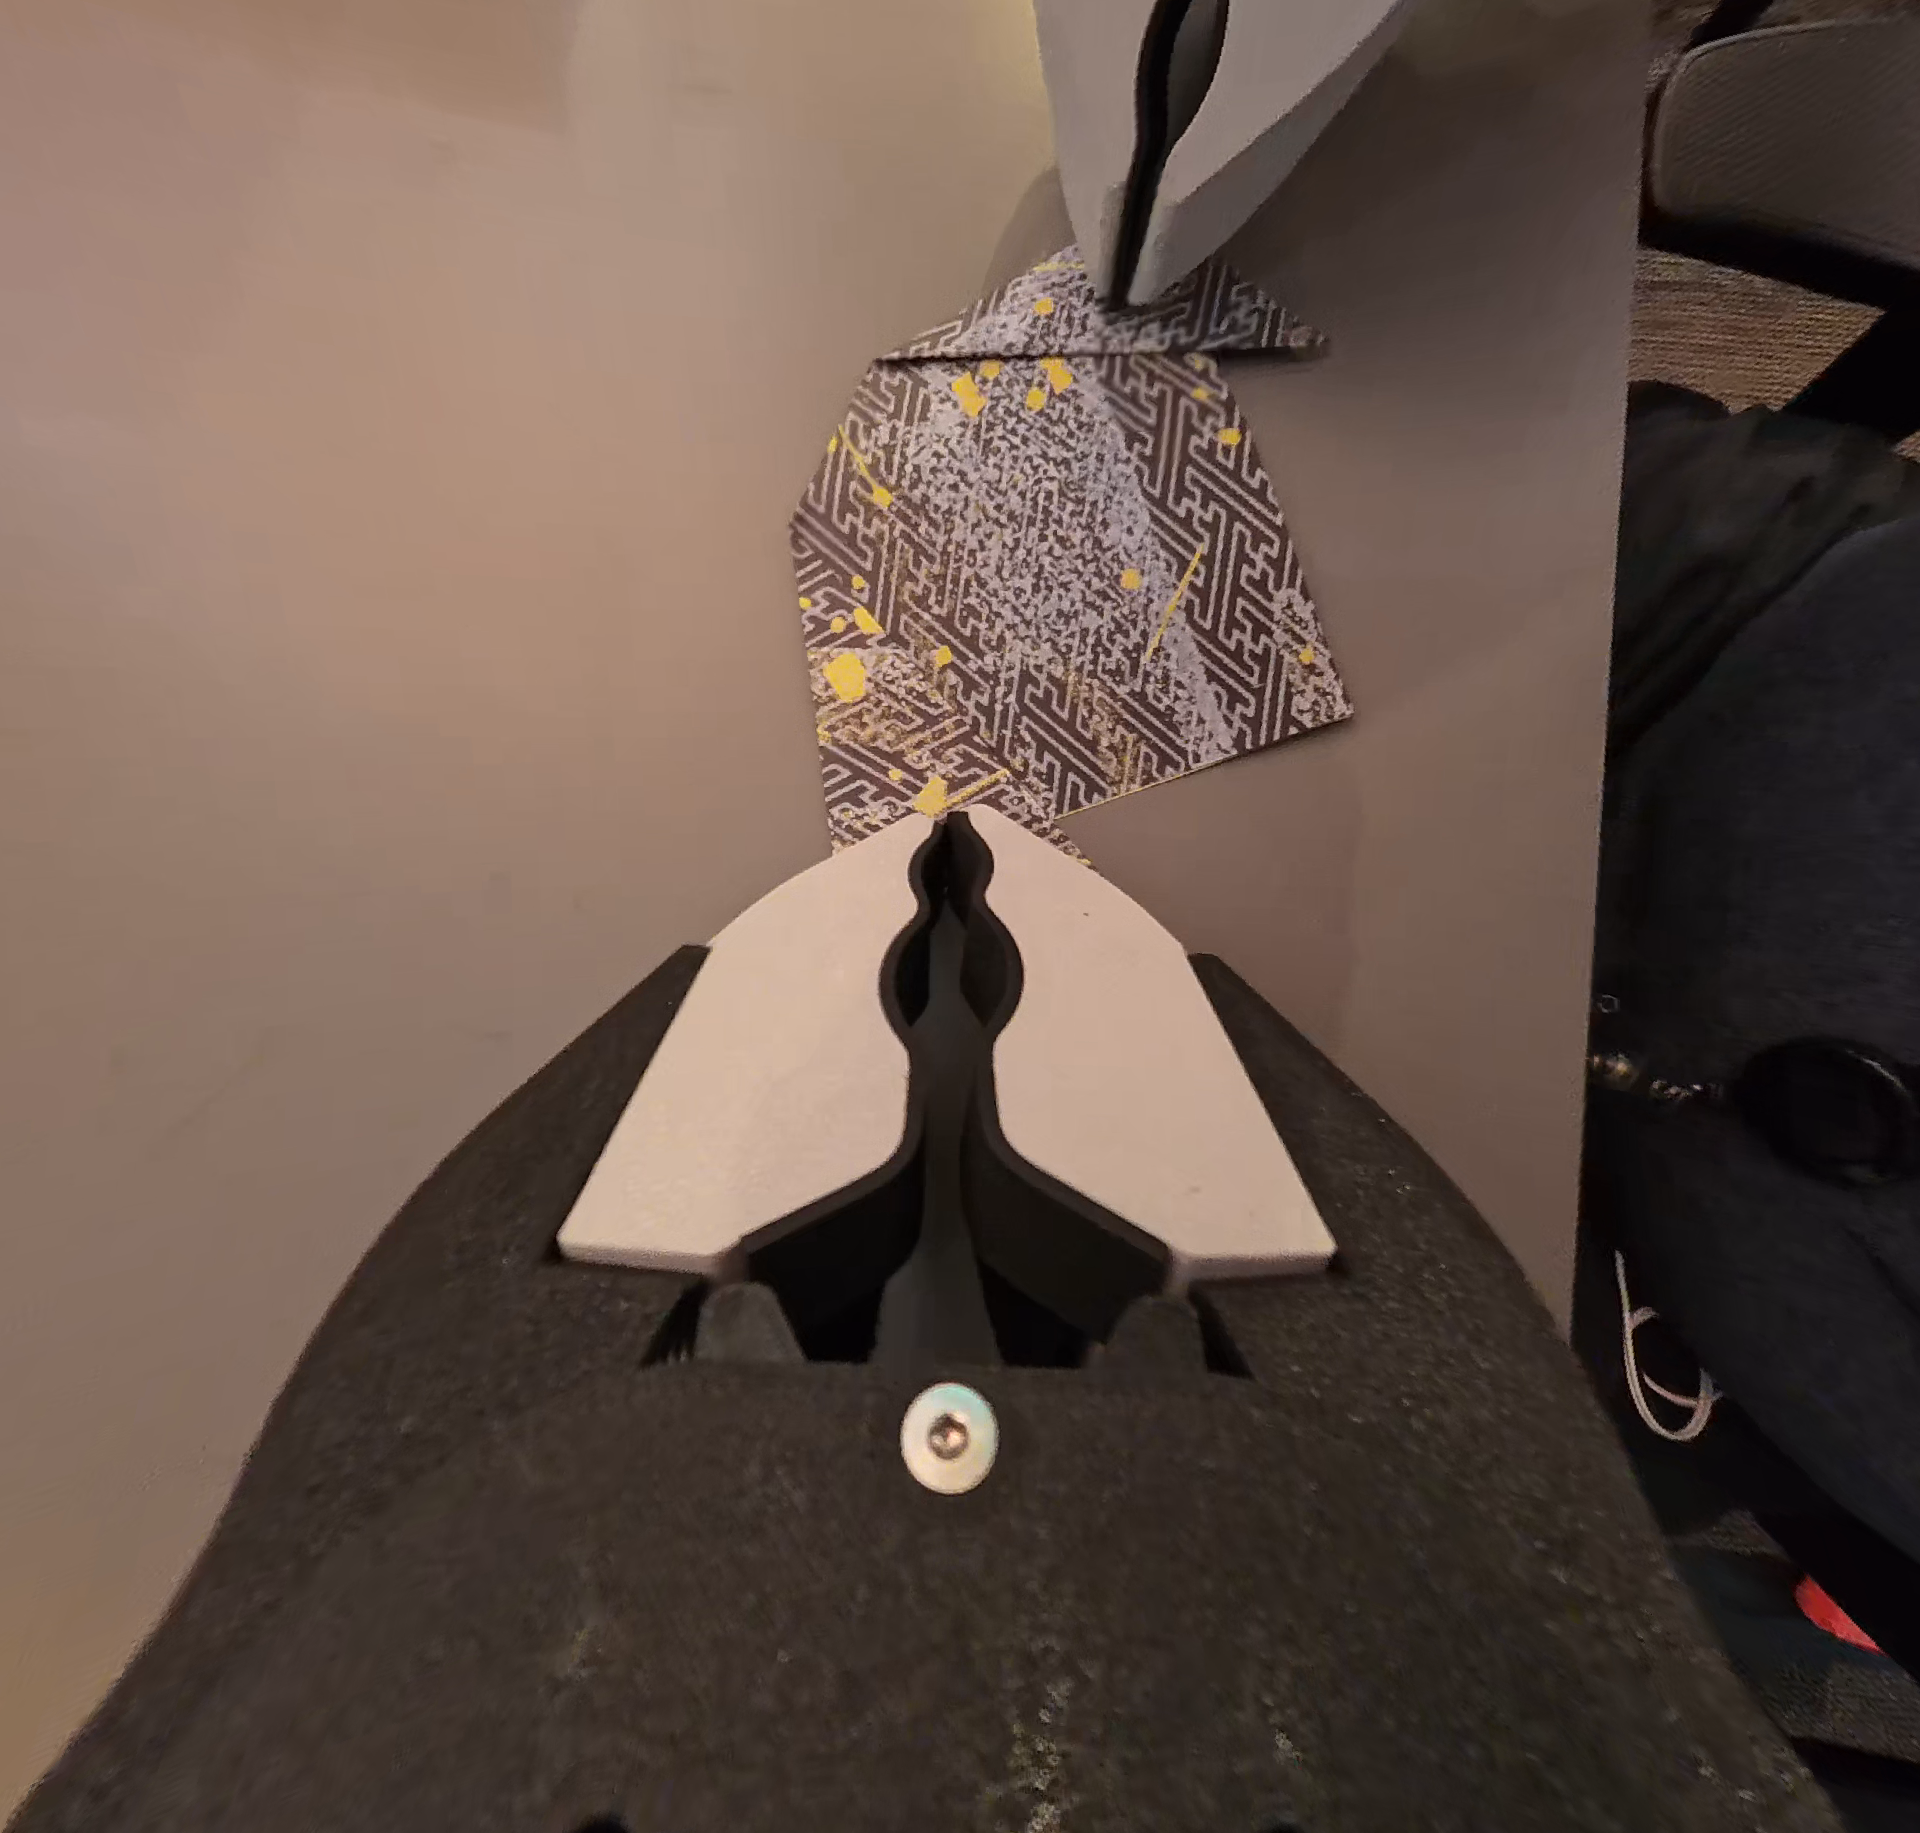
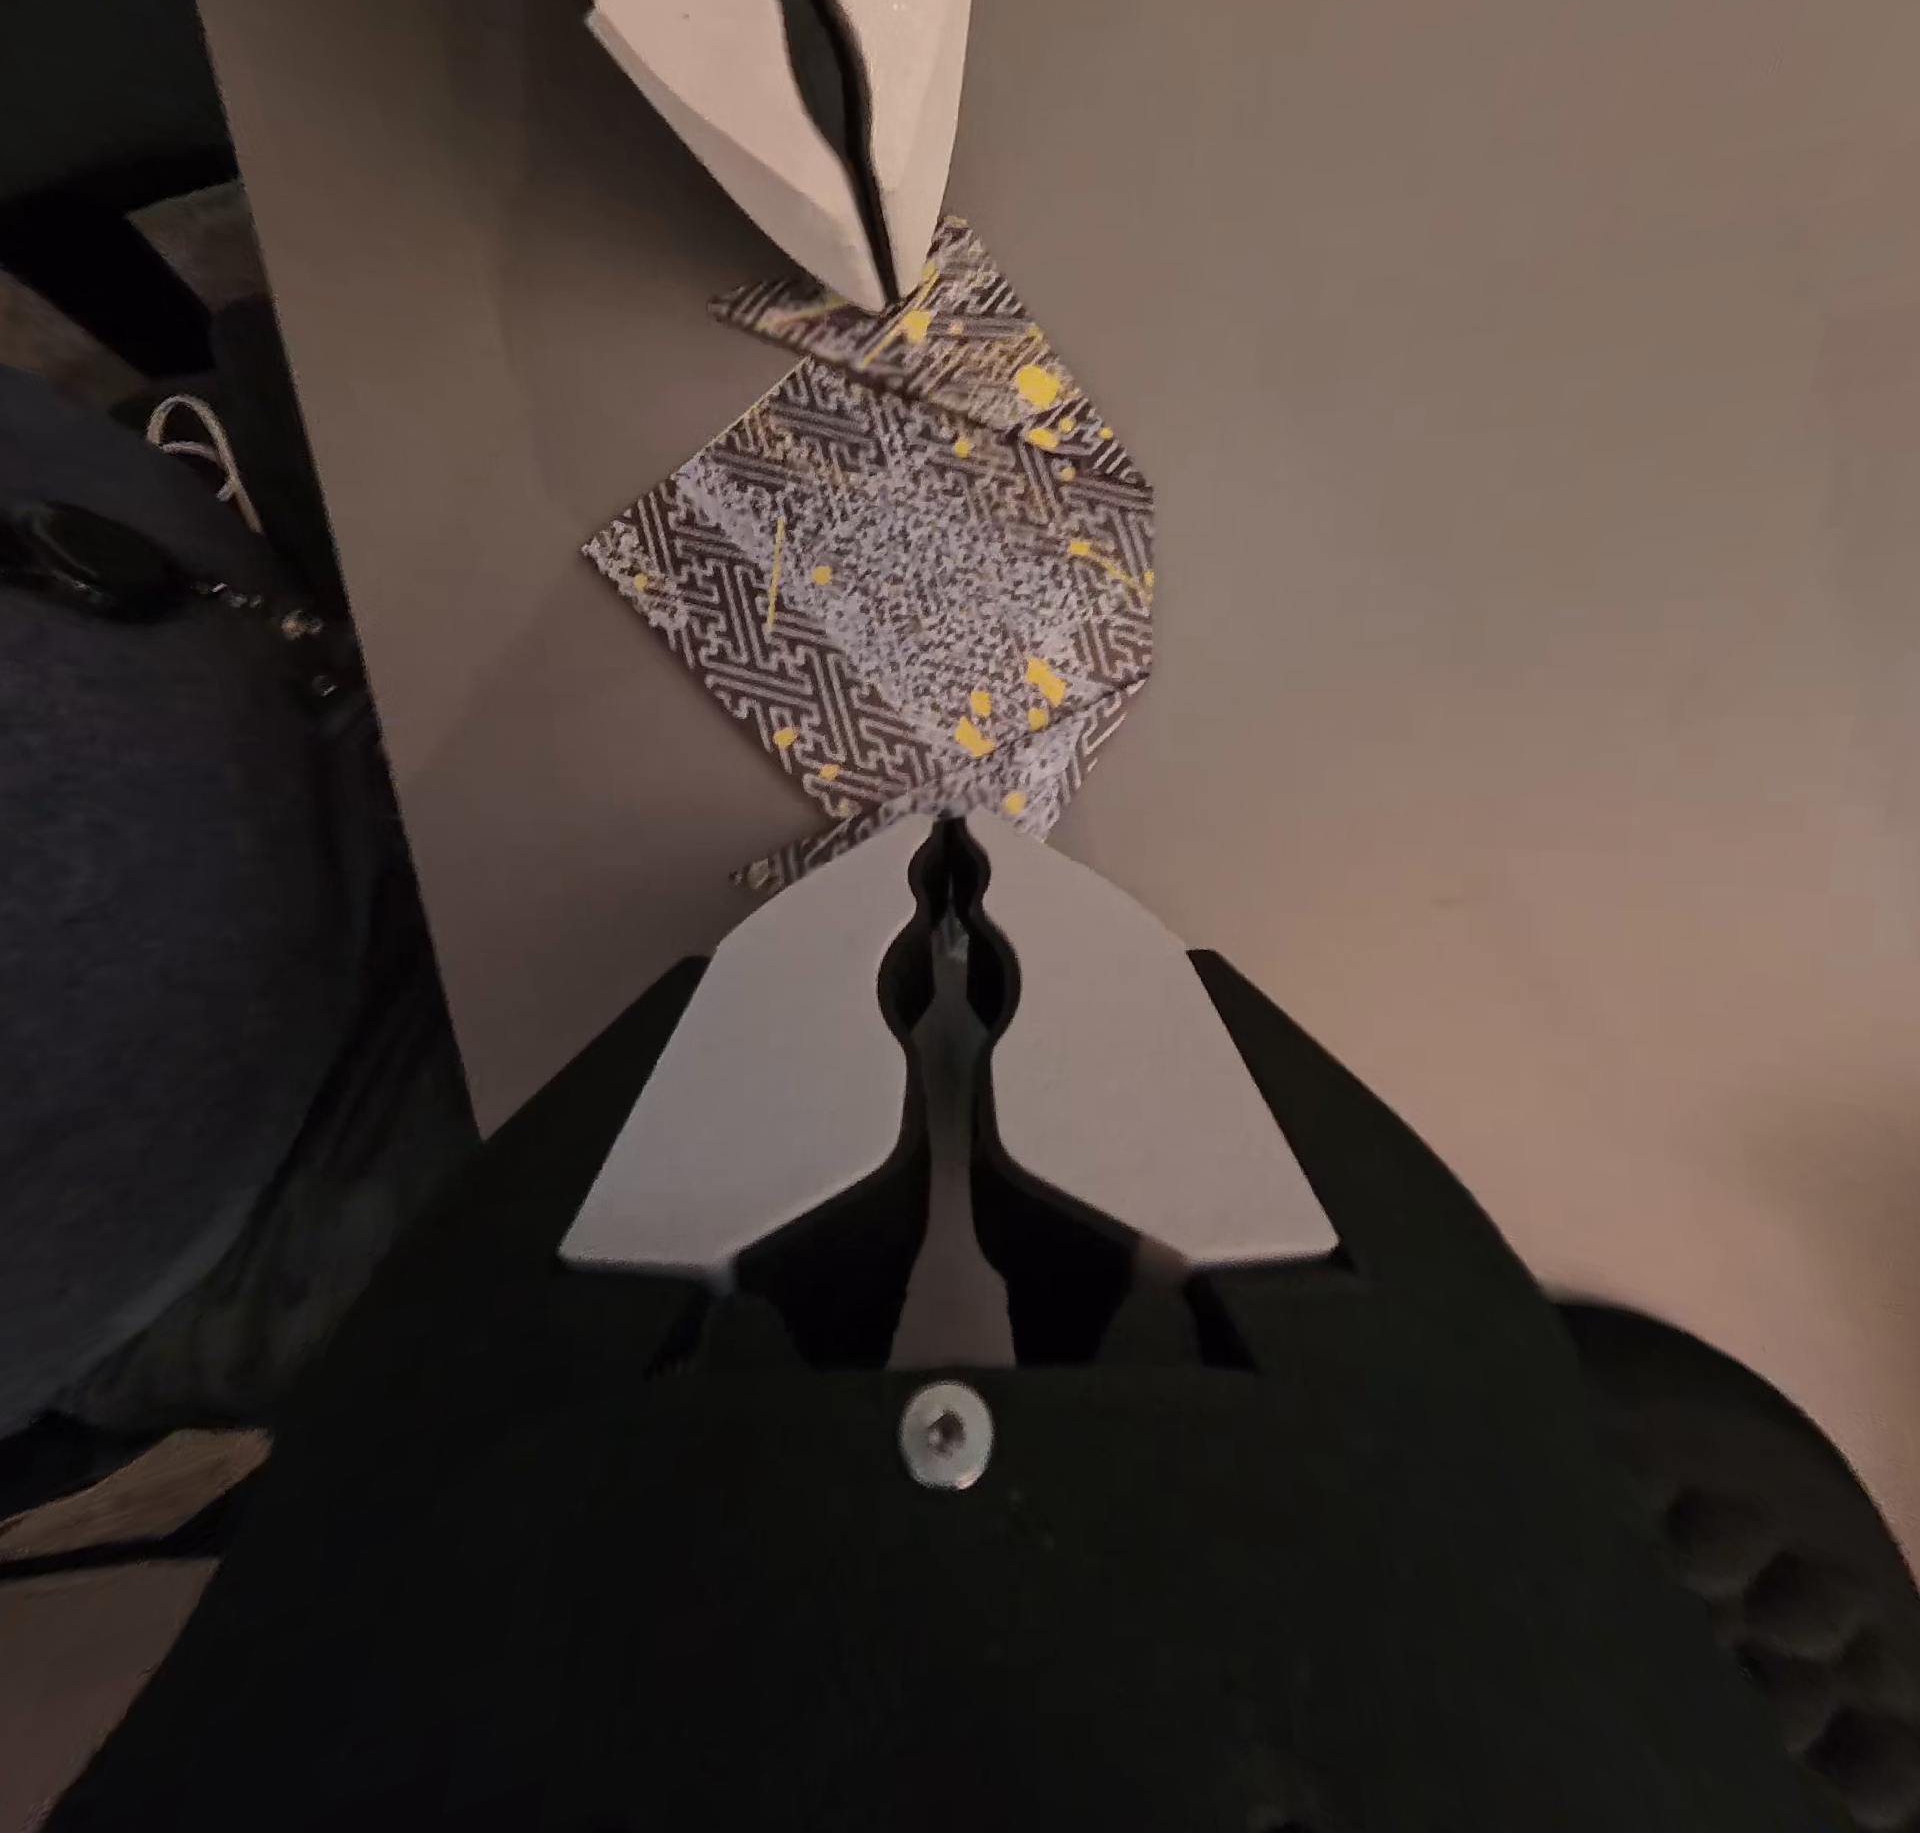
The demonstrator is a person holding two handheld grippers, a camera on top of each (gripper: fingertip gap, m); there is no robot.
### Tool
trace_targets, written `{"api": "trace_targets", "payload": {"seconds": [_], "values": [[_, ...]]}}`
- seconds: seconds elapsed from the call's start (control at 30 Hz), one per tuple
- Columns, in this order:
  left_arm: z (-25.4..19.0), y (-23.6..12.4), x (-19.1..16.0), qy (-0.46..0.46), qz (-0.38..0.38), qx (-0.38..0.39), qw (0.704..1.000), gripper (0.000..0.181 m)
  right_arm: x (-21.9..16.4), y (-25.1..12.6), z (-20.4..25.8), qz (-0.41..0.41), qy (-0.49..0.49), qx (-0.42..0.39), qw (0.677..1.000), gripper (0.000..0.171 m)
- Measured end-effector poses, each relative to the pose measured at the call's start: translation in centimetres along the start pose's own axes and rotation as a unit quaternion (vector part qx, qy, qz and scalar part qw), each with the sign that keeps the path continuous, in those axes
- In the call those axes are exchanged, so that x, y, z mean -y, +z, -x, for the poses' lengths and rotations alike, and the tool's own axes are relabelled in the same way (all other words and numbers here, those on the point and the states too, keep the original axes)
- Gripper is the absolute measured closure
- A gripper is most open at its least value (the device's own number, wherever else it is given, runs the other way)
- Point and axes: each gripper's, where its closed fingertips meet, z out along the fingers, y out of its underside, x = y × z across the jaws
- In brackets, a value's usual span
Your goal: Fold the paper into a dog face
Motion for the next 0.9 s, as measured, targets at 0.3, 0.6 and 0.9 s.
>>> {"api": "trace_targets", "payload": {"seconds": [0.3,0.6,0.9], "values": [[-2.5,-0.8,1.5,0.013,-0.058,0.017,0.998,0.181,2.6,1.0,-0.6,-0.046,0.007,0.003,0.999,0.169],[-5.2,0.6,1.5,0.158,-0.026,0.045,0.986,0.147,2.3,2.2,-0.1,-0.025,0.054,0.064,0.996,0.168],[-5.1,1.0,2.2,0.296,0.005,0.041,0.954,0.148,2.4,2.2,-0.1,-0.021,0.066,0.095,0.993,0.168]]}}
